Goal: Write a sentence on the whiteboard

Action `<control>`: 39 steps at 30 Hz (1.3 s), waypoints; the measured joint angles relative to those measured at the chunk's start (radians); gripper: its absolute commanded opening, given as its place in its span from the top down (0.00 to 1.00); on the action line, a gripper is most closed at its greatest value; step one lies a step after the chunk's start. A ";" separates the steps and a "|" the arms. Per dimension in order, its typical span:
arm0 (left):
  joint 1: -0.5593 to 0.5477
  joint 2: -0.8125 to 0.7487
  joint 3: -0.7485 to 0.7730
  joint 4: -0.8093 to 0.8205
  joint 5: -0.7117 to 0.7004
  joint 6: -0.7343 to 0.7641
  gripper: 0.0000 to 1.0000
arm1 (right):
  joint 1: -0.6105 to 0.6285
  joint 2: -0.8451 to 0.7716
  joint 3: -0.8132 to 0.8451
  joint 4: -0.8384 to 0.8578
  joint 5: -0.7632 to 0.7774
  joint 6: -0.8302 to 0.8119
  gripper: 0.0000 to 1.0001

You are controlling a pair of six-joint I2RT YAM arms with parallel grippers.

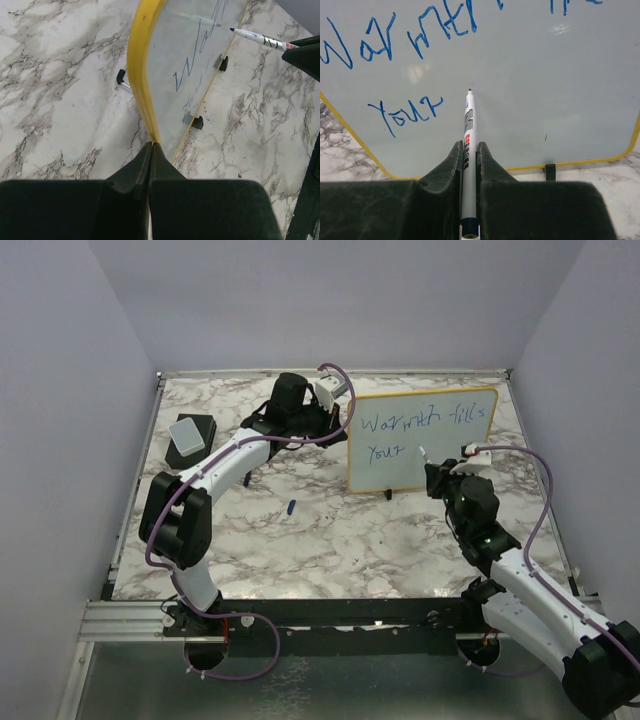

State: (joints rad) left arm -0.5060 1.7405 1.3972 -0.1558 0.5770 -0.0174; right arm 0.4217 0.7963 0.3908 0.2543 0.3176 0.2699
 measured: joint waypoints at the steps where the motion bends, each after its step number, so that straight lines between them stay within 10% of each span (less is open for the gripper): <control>1: 0.000 0.000 0.000 0.000 0.000 0.000 1.00 | 0.000 -0.002 0.000 -0.006 0.007 0.003 0.99; 39: 0.000 0.000 0.000 0.000 0.000 0.000 1.00 | 0.000 0.079 0.000 0.013 -0.023 -0.010 0.99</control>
State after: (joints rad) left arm -0.5060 1.7405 1.3972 -0.1558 0.5770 -0.0174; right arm 0.4217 0.8753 0.3908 0.2668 0.2947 0.2604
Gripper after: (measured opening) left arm 0.003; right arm 0.100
